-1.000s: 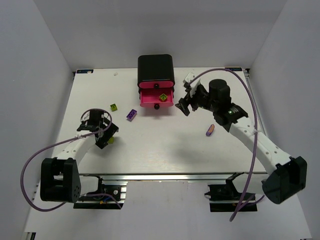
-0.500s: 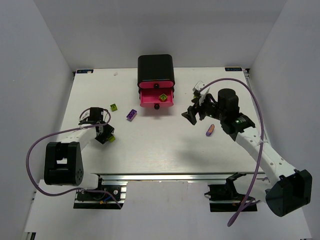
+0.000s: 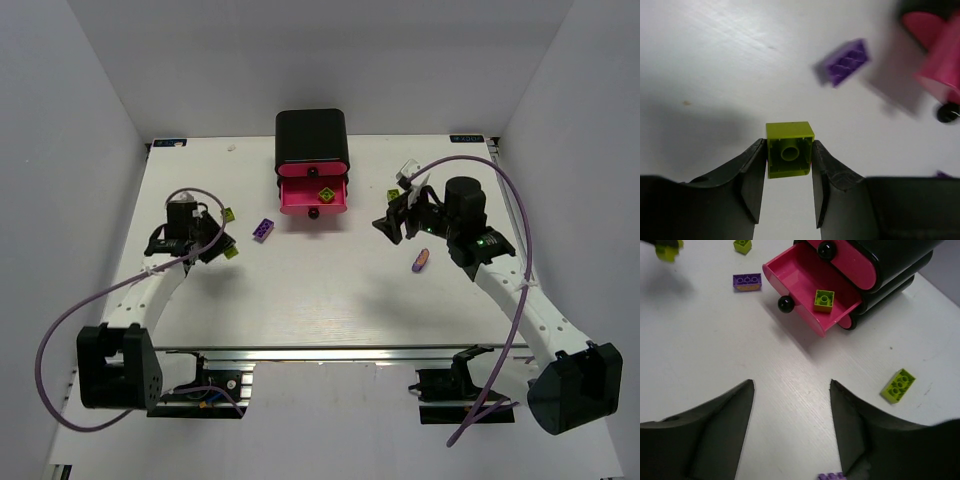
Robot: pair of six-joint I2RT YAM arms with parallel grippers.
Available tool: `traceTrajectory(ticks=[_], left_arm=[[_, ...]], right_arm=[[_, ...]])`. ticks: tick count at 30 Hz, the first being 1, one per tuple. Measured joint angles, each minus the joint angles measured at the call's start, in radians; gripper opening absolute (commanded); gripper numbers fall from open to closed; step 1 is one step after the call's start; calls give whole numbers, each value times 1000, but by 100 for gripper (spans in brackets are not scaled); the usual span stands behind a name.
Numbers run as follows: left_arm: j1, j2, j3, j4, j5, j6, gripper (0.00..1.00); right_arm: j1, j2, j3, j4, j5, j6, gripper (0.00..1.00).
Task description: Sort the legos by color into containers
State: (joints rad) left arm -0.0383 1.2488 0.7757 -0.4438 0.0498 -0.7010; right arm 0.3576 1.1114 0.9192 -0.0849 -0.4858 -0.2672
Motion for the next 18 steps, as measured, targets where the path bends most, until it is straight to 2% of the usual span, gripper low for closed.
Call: traceTrajectory(ticks=[2,3,4,6,8,12,18], left_arm=[[-5,-53,19,34,68,47,7],[-6,-72,37,51,103,66,7],[-8,-79,60,71,135,76,7],[-15,-64,111,125,196,81,7],[-25,-16,156,198,250,61,7],[-61,120,203,338,317,-19,7],[-154,315,286,441,323,-112,7]], right_arm=[[-7,0,-7,7,2,2,46],[-10,0,-12,13,4,6,23],[-13,0,-15,16,8,5,13],[-19,2,-21,19,15,19,0],[-26,8,-21,23,20,29,0],[-39,17,-25,43,32,44,7],[-50,27,-32,61,39,53,9]])
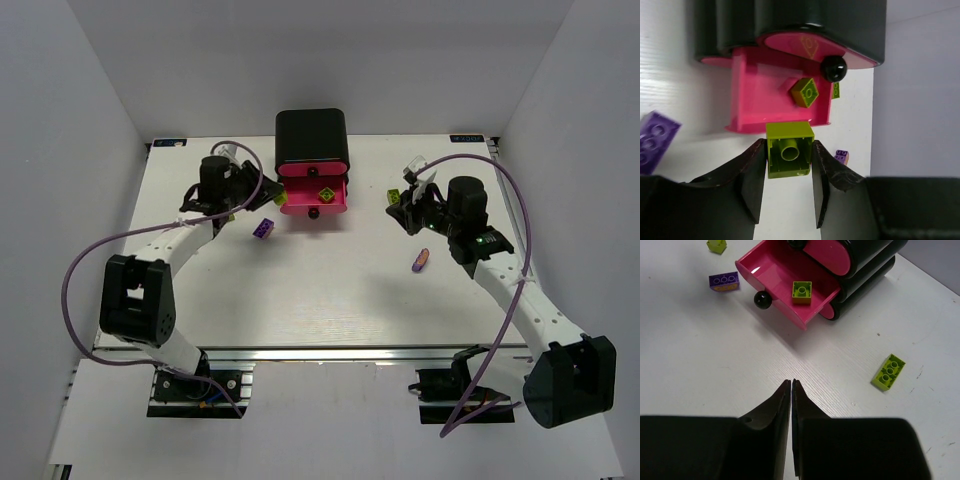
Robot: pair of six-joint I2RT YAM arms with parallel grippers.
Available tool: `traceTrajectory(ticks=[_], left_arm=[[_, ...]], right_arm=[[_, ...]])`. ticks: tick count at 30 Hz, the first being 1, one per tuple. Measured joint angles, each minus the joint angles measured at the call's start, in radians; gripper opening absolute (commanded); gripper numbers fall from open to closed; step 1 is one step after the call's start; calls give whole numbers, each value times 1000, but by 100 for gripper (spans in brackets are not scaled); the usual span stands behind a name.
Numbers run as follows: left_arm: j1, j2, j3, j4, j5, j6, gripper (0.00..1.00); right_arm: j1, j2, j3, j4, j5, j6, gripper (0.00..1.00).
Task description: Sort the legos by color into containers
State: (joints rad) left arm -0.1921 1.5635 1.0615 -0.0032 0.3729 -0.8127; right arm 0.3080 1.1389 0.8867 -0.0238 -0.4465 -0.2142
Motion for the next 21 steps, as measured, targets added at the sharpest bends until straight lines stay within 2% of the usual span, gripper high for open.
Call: traceTrajectory(ticks=[6,9,10,11,14,15,18,21], left_arm=[[-82,76,81,55,-71,-57,8],[-112,104,111,72,-122,-88,11],[-120,115,120,77,-143,-97,15],[-127,126,126,79,-163,-107,25],[-146,166,149,77,-218,-136,45],[-151,182,157,74,-234,-143,59],[-162,226,181,52,-270,-161,80],[-172,247,193,31,-297,-174,83]], right_arm=[[-12,14,-1,5,3,2,10],[-18,14,-2,6,2,2,12],[-18,14,-2,6,1,2,13],[-20,14,-2,7,1,2,14],[-26,14,-2,8,-2,3,19],[-28,14,-2,8,-2,2,22],[-38,14,-2,9,-5,3,29],[-46,14,-2,10,-10,4,39]])
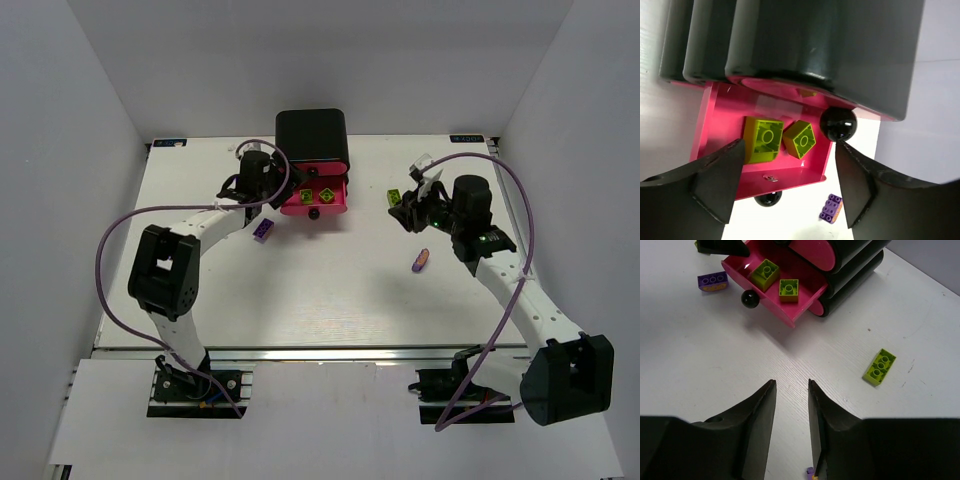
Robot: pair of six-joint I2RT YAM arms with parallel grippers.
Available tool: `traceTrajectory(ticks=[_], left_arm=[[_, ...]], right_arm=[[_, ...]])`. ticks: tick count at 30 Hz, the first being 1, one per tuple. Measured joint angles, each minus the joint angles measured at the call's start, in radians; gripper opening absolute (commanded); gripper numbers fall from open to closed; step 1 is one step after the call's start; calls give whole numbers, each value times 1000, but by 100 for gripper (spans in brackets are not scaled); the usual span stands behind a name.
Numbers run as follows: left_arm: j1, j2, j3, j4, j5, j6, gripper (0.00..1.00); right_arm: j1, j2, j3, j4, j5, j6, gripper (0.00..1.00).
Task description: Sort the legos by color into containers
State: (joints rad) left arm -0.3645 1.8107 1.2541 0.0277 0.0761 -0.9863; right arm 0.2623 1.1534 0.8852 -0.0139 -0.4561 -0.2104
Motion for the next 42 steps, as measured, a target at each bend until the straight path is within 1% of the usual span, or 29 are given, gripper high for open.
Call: traceTrajectory(ticks=[3,5,6,7,8,9,11,12,15,18,20,21,24,29,35,37,39,40,41,42], left_arm=[[-5,1,7,-14,-10,-3,83],[-6,-2,13,-17,-10,-2,74],[-9,-9,13,-22,-9,2,68],[-12,-21,13,-28,-9,9,59],[-13,-37,13,-36,-9,24,39],[-13,-59,12,-50,-10,51,28],[-11,-138,-10,-73,-10,93,26],[-6,-196,-32,-85,-10,140,26],[-2,-402,-97,-123,-14,289,58],[1,-625,-182,-143,-51,438,86],[0,-763,-261,-134,-95,515,91],[1,-822,-308,-132,-116,543,91],[-1,-935,-407,-160,-175,616,92],[-4,-943,-423,-194,-245,679,92],[-4,-946,-427,-205,-280,710,92],[-4,-953,-428,-205,-286,716,92],[-4,-959,-428,-204,-291,717,92],[-4,-962,-428,-204,-294,718,92],[-4,-963,-428,-204,-296,719,92],[-4,-963,-428,-204,-298,720,92]], right_arm=[[-5,2,0,1,-2,-4,48],[-6,14,0,4,7,-8,50],[-6,26,0,5,23,-8,52],[-6,45,2,5,40,-7,54],[-6,72,11,-2,65,-7,54],[-6,114,31,-17,92,-6,60],[-5,216,95,-50,156,0,64],[-5,274,136,-71,184,3,68],[-5,427,255,-127,259,19,73],[-5,591,413,-180,311,26,74],[-5,692,521,-216,338,30,74],[-5,741,572,-231,349,33,74],[-5,869,716,-281,390,41,73],[-4,992,835,-332,460,43,70],[-5,1067,868,-365,508,43,66],[-5,1081,869,-377,513,42,63],[-5,1091,869,-385,515,42,55],[-5,1094,869,-385,517,42,50],[-5,1096,869,-386,517,42,42],[-5,1096,869,-387,517,40,36]])
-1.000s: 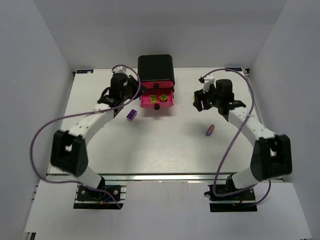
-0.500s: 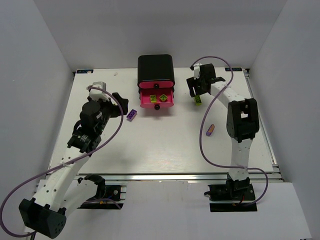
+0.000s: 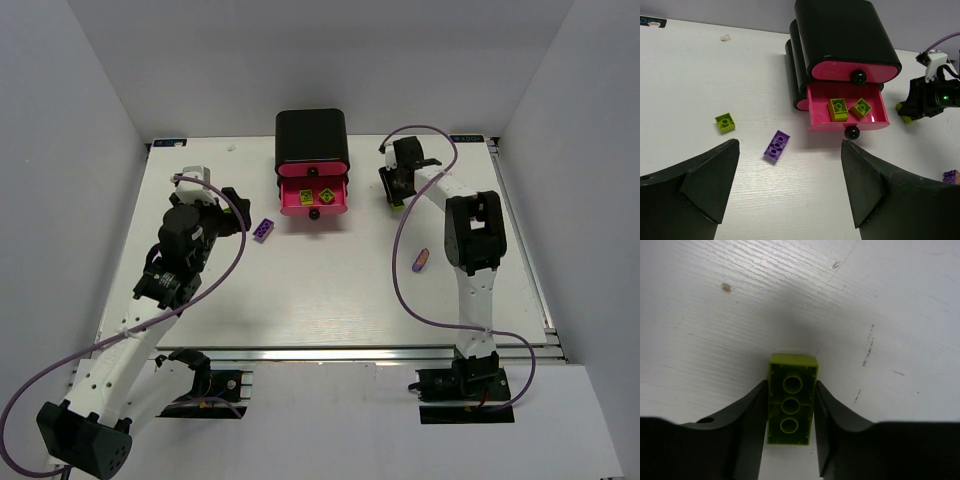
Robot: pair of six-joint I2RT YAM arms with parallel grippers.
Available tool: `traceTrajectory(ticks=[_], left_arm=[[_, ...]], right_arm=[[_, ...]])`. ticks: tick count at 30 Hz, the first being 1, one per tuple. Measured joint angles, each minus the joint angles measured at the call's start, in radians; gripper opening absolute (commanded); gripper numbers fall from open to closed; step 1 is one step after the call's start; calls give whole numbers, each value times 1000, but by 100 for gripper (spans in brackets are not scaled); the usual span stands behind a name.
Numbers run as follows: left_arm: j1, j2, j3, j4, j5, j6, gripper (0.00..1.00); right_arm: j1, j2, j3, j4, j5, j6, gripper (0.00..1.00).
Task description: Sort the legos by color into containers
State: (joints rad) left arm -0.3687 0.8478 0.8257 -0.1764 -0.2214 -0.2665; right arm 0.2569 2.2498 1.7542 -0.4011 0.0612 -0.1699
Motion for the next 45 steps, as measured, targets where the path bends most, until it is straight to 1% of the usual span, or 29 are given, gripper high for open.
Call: traceTrajectory(ticks=[1,2,4,5,8,10,12,14,16,18,20,22,24,30,31,33,36,37,39,41,42,45], left_arm=[[0,1,0,0,0,0,92],[0,1,0,0,-1,0,92],[0,2,0,0,-3,0,91],[0,3,0,0,-5,-2,92],[2,18,0,0,-12,-14,92],[3,44,0,-4,-16,-29,92],[8,86,6,-15,-17,-47,93],[13,138,12,-30,-16,-62,93],[14,179,14,-46,-14,-73,93],[19,205,14,-62,-11,-81,93],[21,213,14,-69,-8,-86,93],[21,214,15,-75,-8,-90,94],[21,217,16,-78,-9,-93,94],[27,255,22,-86,-28,-98,94],[29,264,23,-88,-31,-99,94],[31,277,23,-93,-33,-101,94],[33,283,23,-102,-35,-101,95],[33,283,23,-103,-37,-101,95],[37,283,24,-103,-39,-101,96],[40,285,24,-104,-40,-102,96],[40,287,26,-104,-40,-103,96],[45,299,27,-104,-39,-109,97]], right_arm=[[0,0,0,0,0,0,31],[0,0,0,0,-3,4,20],[0,-1,-3,4,-10,2,8],[0,-5,-10,8,-16,-3,0],[1,-62,-83,17,-68,-45,0],[3,-133,-150,2,-142,-96,0],[11,-246,-240,18,-223,-159,0],[34,-415,-357,58,-300,-238,0],[64,-545,-430,101,-355,-305,0],[107,-638,-460,138,-401,-385,0],[154,-667,-455,177,-433,-461,3],[200,-645,-437,196,-447,-526,6],[236,-591,-404,190,-453,-571,6],[307,-389,-244,170,-396,-651,17],[316,-369,-227,168,-381,-660,22],[333,-336,-192,165,-351,-679,26],[351,-299,-146,166,-314,-705,40],[355,-292,-138,166,-303,-711,48],[361,-279,-124,166,-285,-723,59],[364,-271,-120,166,-270,-731,61],[365,-267,-119,166,-267,-733,65],[365,-261,-119,164,-258,-727,66]])
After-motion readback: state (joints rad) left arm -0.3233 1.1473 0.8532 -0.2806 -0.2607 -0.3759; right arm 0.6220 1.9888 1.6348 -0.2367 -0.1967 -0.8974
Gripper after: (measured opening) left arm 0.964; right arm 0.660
